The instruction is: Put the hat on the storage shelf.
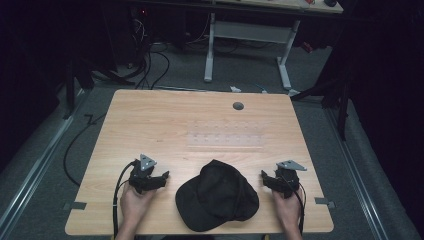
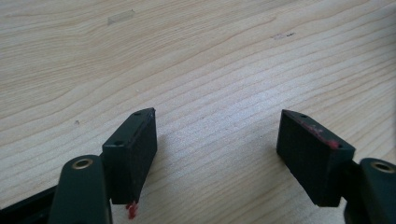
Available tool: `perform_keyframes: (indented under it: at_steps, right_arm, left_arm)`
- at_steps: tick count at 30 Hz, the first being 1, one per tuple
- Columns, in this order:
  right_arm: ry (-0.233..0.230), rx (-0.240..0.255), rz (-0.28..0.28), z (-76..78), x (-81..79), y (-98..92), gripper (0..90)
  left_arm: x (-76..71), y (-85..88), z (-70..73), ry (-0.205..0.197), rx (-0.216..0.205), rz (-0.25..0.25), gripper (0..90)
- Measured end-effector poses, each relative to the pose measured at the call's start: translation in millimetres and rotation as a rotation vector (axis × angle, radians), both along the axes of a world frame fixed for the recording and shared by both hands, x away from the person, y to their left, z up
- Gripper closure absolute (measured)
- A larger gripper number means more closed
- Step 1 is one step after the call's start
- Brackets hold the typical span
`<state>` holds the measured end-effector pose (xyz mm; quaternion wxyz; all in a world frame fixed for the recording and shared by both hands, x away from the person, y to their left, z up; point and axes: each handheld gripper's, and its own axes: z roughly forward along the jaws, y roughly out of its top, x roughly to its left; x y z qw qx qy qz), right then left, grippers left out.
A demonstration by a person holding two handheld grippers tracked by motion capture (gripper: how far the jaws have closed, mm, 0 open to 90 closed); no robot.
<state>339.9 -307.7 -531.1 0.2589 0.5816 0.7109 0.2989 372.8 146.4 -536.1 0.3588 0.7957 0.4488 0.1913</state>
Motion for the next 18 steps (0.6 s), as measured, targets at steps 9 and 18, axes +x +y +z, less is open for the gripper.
perform_keyframes:
  at_steps: [9, 18]
  right_arm:
    - [0.003, 0.000, 0.002, 0.2, 0.7, 0.1, 31.0]
    - [0.011, -0.004, 0.027, -0.1, 1.4, 1.0, 25.9]
  left_arm:
    - [-0.2, 0.3, 0.1, 0.002, -0.001, -0.001, 28.9]
    - [-0.2, 0.4, 0.2, 0.003, -0.002, -0.001, 28.7]
